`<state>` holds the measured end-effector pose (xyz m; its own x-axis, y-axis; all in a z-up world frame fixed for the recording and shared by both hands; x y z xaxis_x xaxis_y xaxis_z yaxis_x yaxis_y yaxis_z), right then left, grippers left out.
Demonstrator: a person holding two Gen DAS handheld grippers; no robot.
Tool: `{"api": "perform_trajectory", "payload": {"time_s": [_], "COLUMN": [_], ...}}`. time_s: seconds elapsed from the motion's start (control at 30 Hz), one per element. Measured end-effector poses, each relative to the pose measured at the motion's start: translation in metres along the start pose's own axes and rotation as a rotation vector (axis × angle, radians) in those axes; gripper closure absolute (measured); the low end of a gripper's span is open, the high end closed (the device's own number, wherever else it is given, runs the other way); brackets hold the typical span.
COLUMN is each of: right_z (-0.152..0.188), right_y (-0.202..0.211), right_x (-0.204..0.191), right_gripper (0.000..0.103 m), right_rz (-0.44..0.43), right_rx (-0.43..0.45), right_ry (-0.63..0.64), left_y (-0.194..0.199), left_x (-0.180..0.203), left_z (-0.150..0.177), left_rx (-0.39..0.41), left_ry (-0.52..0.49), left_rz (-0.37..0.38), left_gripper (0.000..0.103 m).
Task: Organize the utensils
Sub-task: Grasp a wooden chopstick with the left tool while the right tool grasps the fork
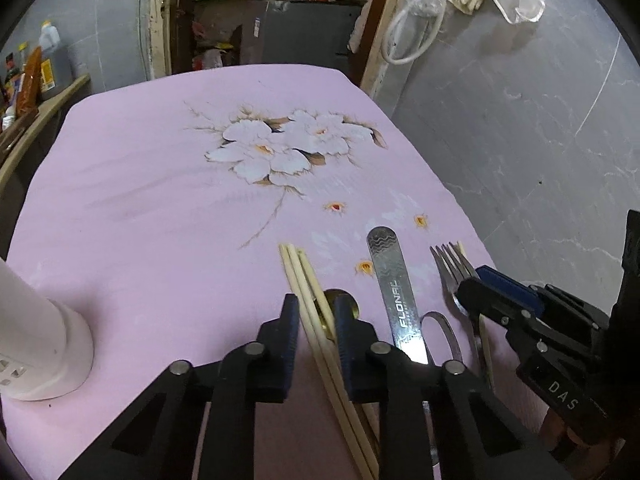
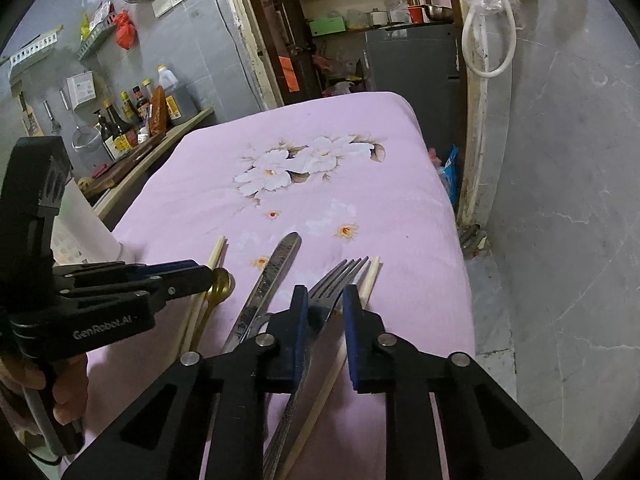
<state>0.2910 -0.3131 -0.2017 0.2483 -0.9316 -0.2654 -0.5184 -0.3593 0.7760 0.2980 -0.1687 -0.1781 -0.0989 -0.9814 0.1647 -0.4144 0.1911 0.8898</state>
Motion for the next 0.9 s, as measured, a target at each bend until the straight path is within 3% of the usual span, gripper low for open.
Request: {"api": "perform_trajectory", "payload": {"time_s": [0.5,0.9], "right_z": [-0.006,-0.016], "right_y": [-0.007,-0.024], "right_x": [0.000,-0.002], "right_gripper": [0.094,0.093], "right_rz": [-0.054,-0.075], "right_rx": [-0.041,-0.135], "right_ry": [-0.005,-0.033], "left_y": [-0.001,-0.006], "left_x": [-0.019,-0.041], "left_z": [0.001,0.001], "left_rx": [-0.036,-0.091], "left_ry": [0.103,0.191], "left_rz": [0.069,0.117], "left_gripper": [0.096,0.096]}}
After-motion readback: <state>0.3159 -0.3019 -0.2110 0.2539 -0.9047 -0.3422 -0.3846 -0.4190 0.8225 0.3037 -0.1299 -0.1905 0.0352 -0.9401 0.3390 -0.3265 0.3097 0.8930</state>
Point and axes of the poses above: each gripper's, at about its wrist camera, not at the fingertips, and y roughly against the way its jaws point, x to its right, z to its underside, the point moved 3 cm from there along -y, roughly the way its jaws point, and after that the axes turned 8 degrees about -x, right-handed, at the moved point
